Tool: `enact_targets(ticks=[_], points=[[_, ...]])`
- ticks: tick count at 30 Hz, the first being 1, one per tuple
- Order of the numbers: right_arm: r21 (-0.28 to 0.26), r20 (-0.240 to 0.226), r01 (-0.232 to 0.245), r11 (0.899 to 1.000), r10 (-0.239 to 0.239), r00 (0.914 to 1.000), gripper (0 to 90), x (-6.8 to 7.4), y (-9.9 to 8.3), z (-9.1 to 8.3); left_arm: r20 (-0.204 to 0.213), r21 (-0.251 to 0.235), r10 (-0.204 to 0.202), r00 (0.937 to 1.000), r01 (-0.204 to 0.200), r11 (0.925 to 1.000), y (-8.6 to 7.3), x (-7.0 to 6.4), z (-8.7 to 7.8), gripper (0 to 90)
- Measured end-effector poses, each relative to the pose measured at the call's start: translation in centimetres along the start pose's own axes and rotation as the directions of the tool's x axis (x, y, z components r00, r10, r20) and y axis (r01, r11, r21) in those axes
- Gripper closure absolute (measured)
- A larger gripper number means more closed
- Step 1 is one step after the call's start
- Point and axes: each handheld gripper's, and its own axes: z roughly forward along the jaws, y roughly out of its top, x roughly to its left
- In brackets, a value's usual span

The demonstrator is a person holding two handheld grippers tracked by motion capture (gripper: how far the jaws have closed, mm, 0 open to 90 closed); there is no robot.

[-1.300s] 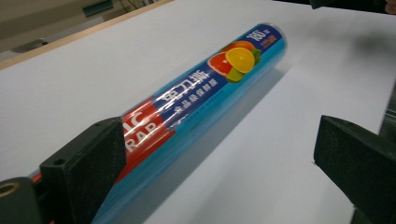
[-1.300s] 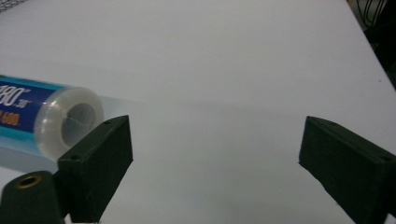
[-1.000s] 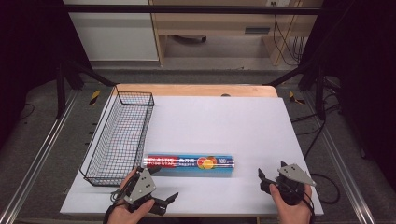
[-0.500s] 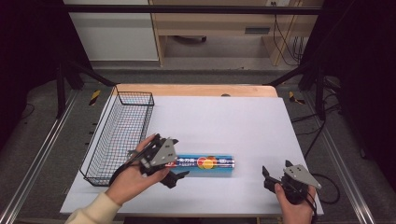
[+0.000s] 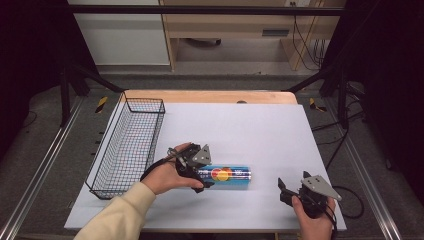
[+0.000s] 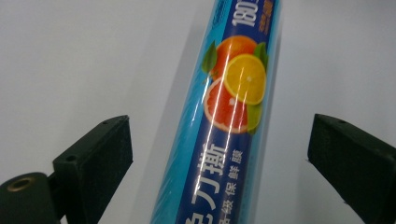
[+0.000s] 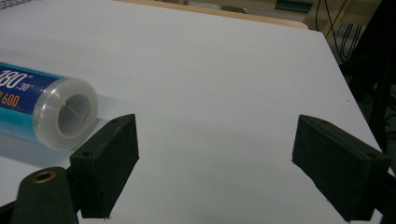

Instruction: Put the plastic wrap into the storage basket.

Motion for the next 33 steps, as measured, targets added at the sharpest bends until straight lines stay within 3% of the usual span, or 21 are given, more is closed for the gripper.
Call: enact_targets(ticks=[4,9,17,33], points=[[0.005,-0.004,-0.002,1.0,0.002,1.0,13.8,0.1,0.0,0.0,0.001,0.056,-0.015,0.9999,0.015,0.9983,-0.8,0.7,0.9,10.6],[0.014,-0.009,-0.003,1.0,0.004,1.0,12.0,0.2,0.0,0.2,0.014,0.099,-0.005,0.9999,0.003,0.9951,-1.1,0.9,1.5,15.8],[0.026,-0.017,-0.005,1.0,0.006,0.9998,11.5,0.3,-0.1,0.3,0.03,0.13,-0.008,0.9995,0.004,0.9915,-1.3,0.9,2.2,22.0],[0.039,-0.034,0.006,0.999,-0.004,0.9994,11.2,0.5,-0.1,0.5,0.042,0.176,-0.001,0.9991,-0.006,0.9843,-1.5,1.3,3.0,23.4]])
